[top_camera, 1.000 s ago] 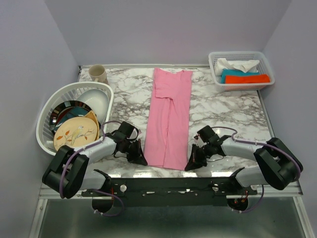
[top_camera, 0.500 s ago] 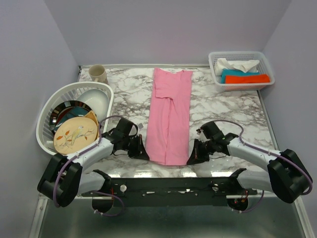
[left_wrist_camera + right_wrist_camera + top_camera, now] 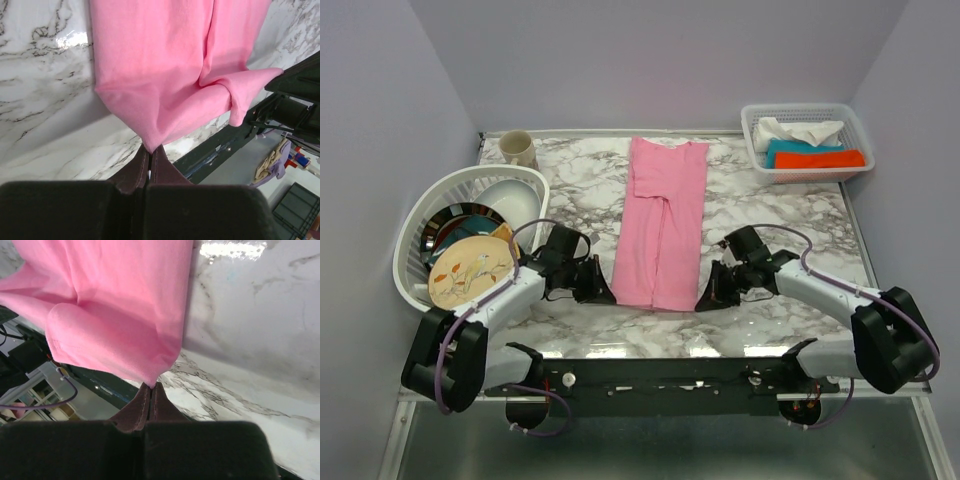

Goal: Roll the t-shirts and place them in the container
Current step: Roll the T-shirt to the center of the board.

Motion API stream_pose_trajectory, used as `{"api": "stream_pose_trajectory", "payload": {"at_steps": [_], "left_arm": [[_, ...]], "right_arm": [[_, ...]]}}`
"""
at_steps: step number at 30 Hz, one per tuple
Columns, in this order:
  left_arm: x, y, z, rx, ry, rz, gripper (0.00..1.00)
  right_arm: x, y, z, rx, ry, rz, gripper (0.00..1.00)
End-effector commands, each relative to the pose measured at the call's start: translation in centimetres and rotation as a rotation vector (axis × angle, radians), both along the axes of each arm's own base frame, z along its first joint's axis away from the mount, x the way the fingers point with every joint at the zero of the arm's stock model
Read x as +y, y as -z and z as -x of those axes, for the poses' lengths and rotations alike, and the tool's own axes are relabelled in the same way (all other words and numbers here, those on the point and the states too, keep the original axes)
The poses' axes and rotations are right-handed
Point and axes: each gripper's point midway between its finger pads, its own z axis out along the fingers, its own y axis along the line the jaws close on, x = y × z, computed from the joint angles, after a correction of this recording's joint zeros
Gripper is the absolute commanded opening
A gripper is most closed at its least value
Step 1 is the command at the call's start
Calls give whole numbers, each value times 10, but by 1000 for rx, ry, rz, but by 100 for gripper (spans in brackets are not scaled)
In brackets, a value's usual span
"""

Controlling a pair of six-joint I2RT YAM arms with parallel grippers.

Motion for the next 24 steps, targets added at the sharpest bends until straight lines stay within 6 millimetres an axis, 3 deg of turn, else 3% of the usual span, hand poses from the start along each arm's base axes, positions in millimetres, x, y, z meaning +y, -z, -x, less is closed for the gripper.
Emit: {"api": "stream_pose_trajectory", "payload": {"at_steps": [1, 10, 23, 24], "left_arm": [[2, -5, -27, -80, -15, -32, 0], [2, -3, -58, -116, -39, -58, 0], [13, 19, -74, -65, -70, -133, 0], [12, 20, -77, -63, -68, -135, 4]], "right_arm": [[-5, 2, -22, -41, 34, 33, 0], [3, 0, -50, -74, 40, 10, 0], [8, 7, -69, -88, 44, 6, 0], [9, 7, -70, -89, 40, 2, 1]]}}
